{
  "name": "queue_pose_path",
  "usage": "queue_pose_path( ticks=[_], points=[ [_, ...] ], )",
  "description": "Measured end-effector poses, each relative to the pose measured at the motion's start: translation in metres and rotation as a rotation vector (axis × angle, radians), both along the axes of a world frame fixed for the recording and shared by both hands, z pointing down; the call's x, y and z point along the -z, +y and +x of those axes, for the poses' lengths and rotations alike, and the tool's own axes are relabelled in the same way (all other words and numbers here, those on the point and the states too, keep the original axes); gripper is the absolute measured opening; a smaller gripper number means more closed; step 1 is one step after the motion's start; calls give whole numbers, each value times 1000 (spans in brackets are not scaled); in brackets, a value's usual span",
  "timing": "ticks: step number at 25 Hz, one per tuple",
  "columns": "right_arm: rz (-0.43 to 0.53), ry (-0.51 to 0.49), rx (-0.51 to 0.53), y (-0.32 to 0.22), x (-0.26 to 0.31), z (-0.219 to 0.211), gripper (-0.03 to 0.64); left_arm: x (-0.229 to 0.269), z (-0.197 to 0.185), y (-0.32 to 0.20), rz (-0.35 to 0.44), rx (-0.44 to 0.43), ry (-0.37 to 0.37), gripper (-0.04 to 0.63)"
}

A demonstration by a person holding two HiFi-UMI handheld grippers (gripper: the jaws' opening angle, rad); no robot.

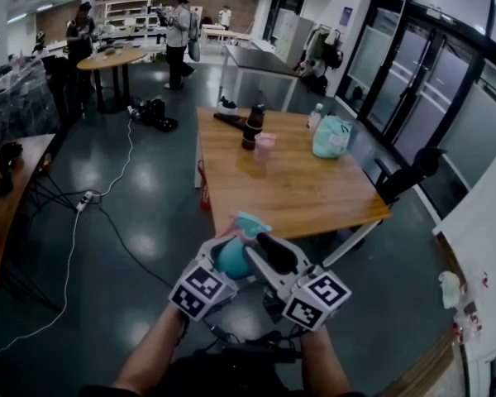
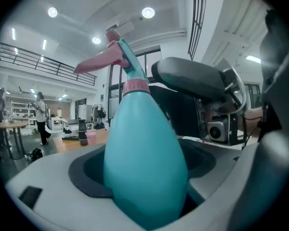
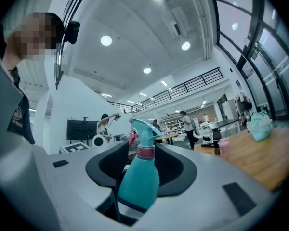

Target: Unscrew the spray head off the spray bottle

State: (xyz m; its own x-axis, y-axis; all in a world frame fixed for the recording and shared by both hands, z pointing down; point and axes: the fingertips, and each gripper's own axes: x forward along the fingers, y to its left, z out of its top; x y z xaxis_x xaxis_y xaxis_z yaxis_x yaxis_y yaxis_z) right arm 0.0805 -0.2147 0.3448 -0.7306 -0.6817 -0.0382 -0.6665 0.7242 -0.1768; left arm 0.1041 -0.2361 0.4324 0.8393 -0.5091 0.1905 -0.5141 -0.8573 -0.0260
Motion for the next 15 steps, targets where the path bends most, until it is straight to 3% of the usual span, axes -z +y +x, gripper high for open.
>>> queue_pose_path(
  ticks=[3, 10, 15],
  points=[
    [-12, 25, -44, -3, -2, -1, 146, -2, -1, 0, -2, 23, -11, 424],
    [-4, 67, -49, -4, -4, -4, 141, 0, 0, 4, 2, 14, -15, 425],
    [-3, 70, 8, -1, -2, -1, 135, 1, 3, 9, 5, -28, -19, 425]
  ],
)
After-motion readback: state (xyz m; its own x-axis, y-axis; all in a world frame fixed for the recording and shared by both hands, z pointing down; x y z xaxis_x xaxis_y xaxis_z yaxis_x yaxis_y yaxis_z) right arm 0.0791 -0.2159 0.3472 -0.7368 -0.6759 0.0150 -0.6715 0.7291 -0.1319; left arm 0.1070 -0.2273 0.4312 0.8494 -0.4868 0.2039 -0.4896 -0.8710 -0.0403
